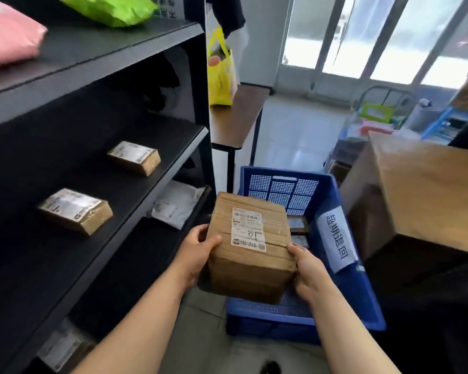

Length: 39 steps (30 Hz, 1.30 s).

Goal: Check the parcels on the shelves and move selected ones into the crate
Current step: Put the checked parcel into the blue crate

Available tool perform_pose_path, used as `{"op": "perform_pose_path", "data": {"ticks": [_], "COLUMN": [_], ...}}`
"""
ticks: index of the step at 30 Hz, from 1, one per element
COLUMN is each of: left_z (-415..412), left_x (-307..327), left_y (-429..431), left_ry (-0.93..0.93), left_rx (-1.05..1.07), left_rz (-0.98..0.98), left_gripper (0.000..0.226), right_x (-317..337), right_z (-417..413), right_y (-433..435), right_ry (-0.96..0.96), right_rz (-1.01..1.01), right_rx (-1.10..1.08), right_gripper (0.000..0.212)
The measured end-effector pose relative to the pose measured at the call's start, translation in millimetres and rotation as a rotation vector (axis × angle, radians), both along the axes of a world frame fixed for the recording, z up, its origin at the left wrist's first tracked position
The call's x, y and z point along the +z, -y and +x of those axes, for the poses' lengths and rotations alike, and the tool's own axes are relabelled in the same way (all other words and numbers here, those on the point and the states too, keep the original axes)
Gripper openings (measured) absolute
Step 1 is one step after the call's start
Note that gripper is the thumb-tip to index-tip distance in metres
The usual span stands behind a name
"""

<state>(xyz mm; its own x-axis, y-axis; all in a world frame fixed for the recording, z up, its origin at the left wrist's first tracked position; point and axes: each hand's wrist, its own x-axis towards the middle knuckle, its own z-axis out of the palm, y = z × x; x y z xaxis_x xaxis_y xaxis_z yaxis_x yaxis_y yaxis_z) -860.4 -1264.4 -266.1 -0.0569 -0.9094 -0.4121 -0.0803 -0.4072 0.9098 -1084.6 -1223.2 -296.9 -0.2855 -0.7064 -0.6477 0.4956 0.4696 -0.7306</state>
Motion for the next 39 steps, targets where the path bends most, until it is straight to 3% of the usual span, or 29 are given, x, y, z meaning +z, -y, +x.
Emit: {"op": "perform_pose_path", "data": {"ticks": [11, 25, 39], "left_z": [-159, -260, -355], "left_x": [-79, -256, -474], "left_y": [126, 247, 234], "left_ry": [0.169, 0.308, 0.414], "left_rx": [-0.166, -0.546, -1.007], "left_rz": [0.121, 0.303, 0.279], "left_gripper": [0.030, 0.034, 0.028], "right_x": [-83, -243, -440], "right_z": [-136, -178, -180], "right_y": [76, 121, 64], "right_ry": [0.113, 0.158, 0.149], "right_rz": [0.187, 0.356, 0.572], "right_rx": [-0.205, -0.560, -1.005], "right_gripper": [0.032, 0.021, 0.029]}}
